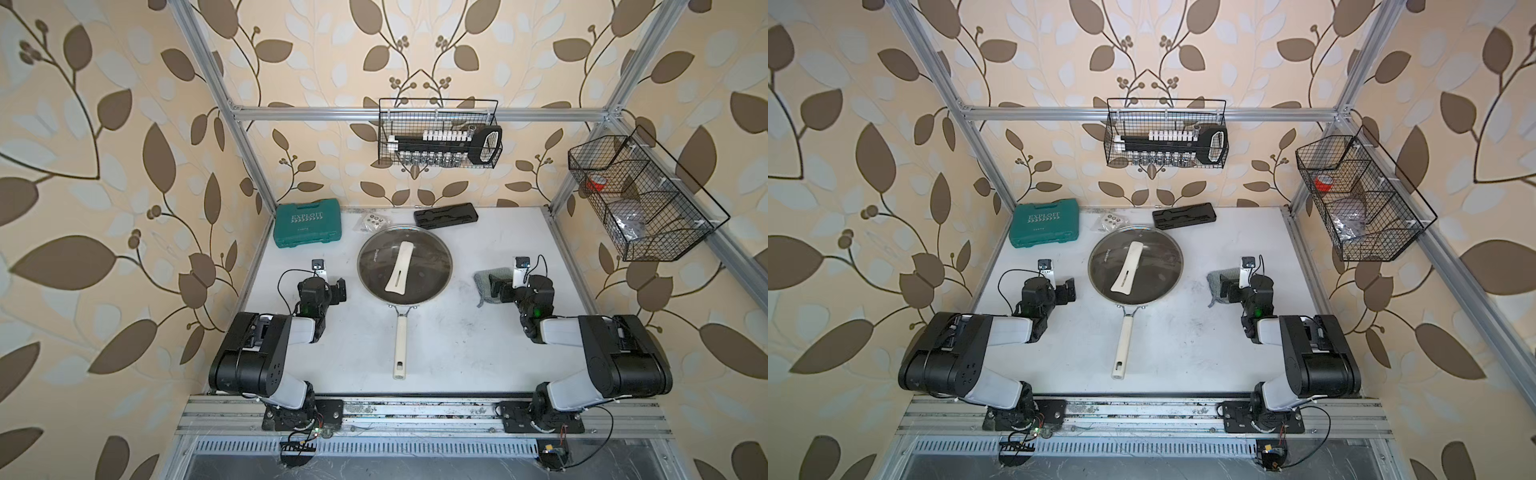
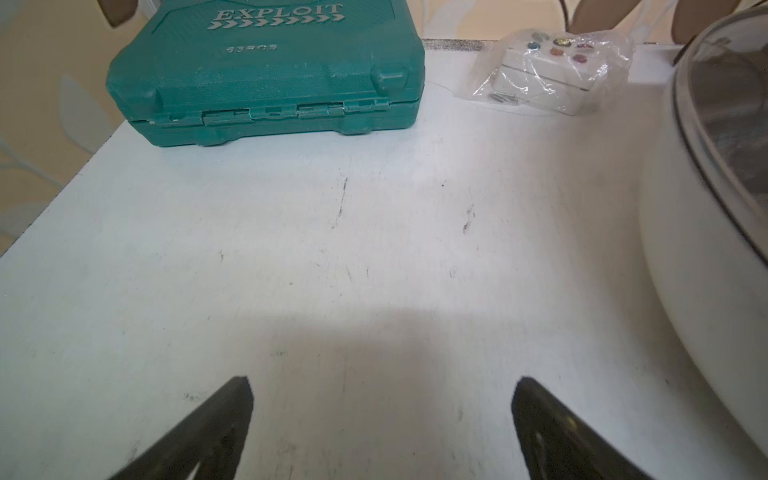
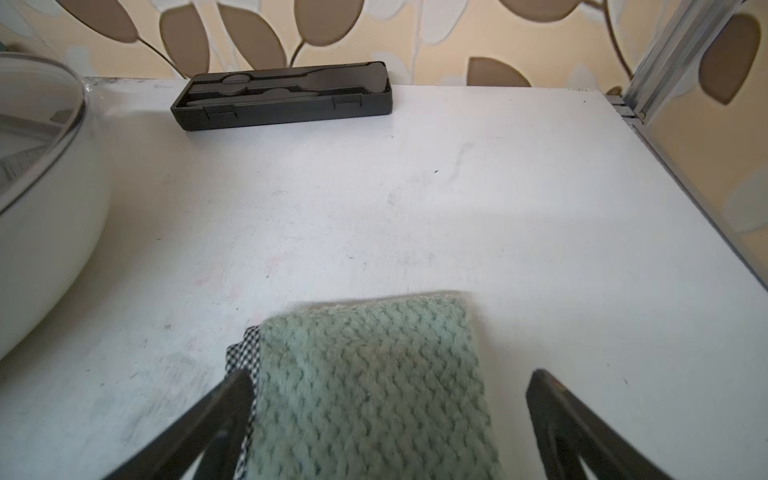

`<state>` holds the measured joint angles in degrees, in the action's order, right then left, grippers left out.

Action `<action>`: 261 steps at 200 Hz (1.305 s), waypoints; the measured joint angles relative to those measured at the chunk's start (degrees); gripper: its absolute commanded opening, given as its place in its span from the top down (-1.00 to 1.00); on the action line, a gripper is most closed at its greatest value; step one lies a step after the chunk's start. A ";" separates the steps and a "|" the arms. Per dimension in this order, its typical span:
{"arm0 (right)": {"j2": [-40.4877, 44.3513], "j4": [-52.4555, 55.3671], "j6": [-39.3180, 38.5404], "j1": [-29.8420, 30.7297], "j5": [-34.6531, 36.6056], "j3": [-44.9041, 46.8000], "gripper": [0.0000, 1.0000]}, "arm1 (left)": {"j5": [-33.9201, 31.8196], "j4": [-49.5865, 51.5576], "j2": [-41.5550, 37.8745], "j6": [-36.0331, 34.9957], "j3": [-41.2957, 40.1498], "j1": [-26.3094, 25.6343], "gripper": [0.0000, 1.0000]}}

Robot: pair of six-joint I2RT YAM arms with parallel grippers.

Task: Wipe the pot lid with a cloth
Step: Pick up the pot lid from the cooking pot, then pick up the cleaning item at the center of the board.

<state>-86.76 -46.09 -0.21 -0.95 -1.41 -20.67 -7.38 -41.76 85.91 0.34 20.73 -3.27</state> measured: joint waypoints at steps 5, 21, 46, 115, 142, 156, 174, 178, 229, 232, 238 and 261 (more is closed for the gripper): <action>0.00 0.00 0.00 0.00 0.00 0.00 -0.99 | 0.00 0.00 0.00 0.00 0.00 0.00 -0.98; 0.00 0.02 0.00 0.00 0.00 0.00 -0.98 | 0.00 0.00 0.00 0.00 0.00 0.00 -0.98; 0.00 0.00 0.02 0.00 0.04 0.00 -0.99 | 0.00 0.00 -0.02 0.00 0.00 0.00 -0.98; 0.00 0.02 0.00 0.09 0.39 -0.02 -0.98 | 0.04 0.02 0.00 0.00 0.00 0.13 -0.98; 0.00 0.02 0.00 0.09 0.39 -0.02 -0.99 | 0.57 0.02 0.00 0.00 0.00 0.37 -0.98; 0.00 0.02 0.00 0.09 0.39 -0.02 -0.99 | 0.87 0.02 0.00 0.00 0.00 0.37 -0.98; 0.00 0.02 0.00 0.09 0.42 -0.02 -0.99 | 1.01 0.02 0.00 0.00 0.00 0.37 -0.98; 0.00 0.02 0.00 0.09 0.42 -0.02 -0.99 | 1.03 0.02 0.00 0.00 0.00 0.37 -0.98; 0.00 0.00 0.00 0.09 0.39 -0.02 -0.99 | 1.33 3.78 -1.03 0.00 1.05 0.37 -0.98; 0.00 0.00 0.00 0.09 0.39 -0.02 -0.98 | 1.31 4.92 -1.36 -0.02 1.44 0.37 -0.98; 0.00 0.00 0.00 0.09 0.39 -0.02 -0.98 | 1.33 7.50 -2.47 -0.02 2.45 0.37 -0.98; 0.02 0.17 0.02 0.09 0.42 -0.09 -0.99 | 0.92 17.97 -7.91 0.74 8.52 0.35 -0.98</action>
<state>-86.74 -45.91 -0.19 -0.86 -0.99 -20.75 -6.46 -23.79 78.00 1.08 29.26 -2.92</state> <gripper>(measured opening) 0.993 0.989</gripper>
